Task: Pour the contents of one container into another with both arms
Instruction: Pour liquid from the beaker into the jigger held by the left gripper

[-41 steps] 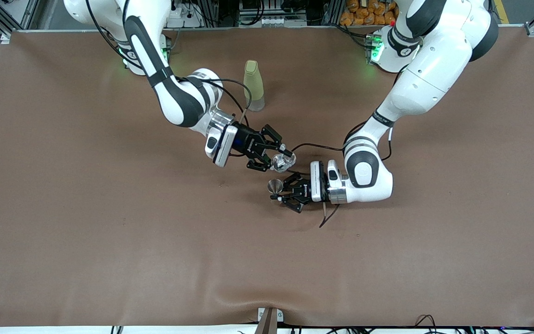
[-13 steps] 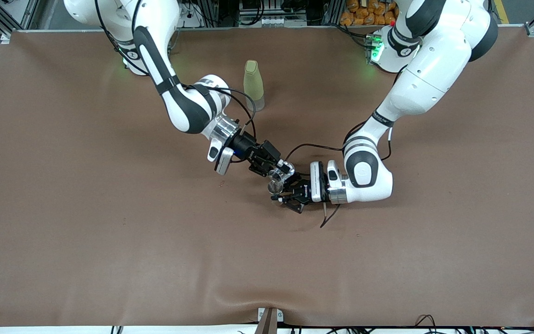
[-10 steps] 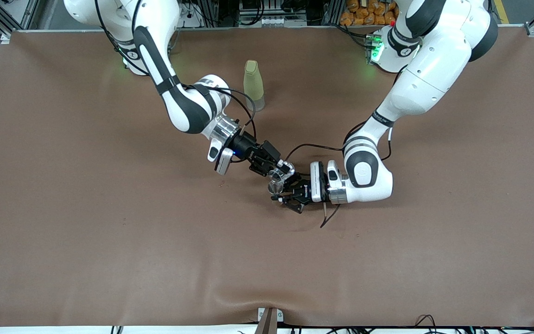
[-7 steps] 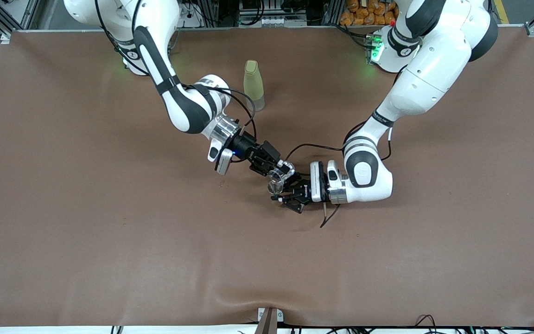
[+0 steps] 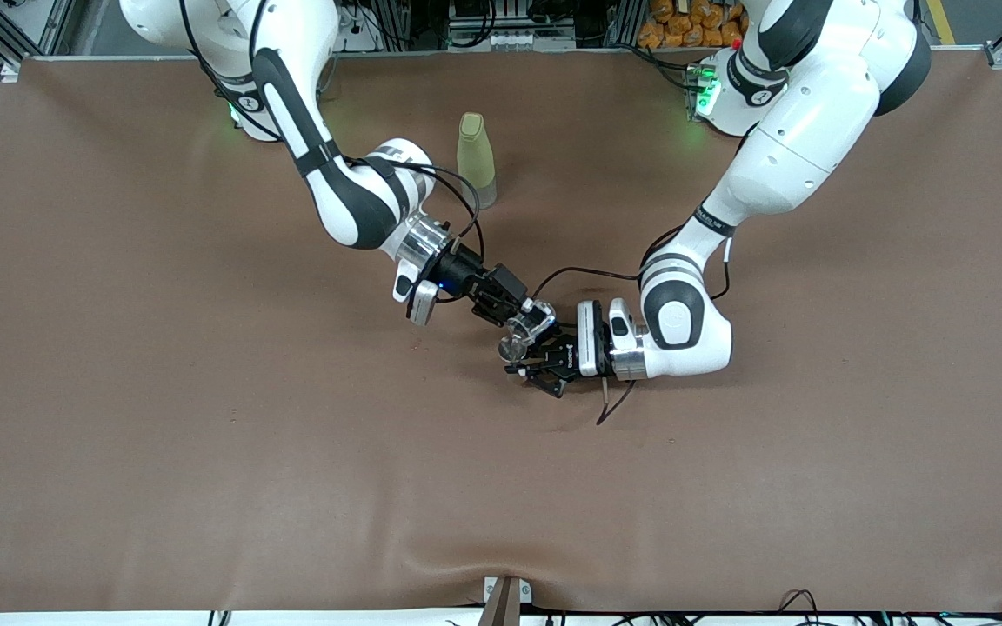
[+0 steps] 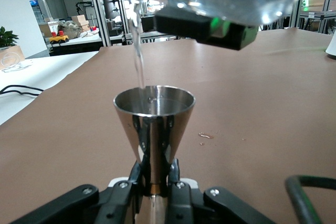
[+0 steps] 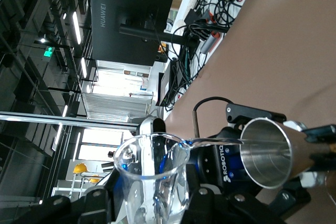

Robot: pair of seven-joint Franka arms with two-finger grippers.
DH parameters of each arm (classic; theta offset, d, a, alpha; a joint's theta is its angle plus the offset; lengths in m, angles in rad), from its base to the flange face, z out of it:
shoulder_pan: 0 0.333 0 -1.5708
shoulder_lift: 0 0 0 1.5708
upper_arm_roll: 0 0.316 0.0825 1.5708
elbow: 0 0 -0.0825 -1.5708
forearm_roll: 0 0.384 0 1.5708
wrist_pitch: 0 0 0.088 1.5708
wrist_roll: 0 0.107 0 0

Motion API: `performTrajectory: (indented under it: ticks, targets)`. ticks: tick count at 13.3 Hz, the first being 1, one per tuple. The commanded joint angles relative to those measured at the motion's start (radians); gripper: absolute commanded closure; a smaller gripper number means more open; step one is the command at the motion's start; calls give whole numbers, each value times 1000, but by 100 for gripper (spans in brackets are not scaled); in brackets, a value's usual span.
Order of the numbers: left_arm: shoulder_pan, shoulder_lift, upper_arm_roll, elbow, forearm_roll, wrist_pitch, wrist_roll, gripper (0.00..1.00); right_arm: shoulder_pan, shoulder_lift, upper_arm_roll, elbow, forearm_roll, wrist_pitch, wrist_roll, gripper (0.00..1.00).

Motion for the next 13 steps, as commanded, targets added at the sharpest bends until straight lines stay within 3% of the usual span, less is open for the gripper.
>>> performTrajectory:
  ticks: [1,13]
  targets:
    - [-12,0,5,4,-35,13,32,100,18,9,-13,21,240,37,-75,94]
    - [-10,0,5,4,-37,13,30,100,22,8,-13,23,240,37,49,98]
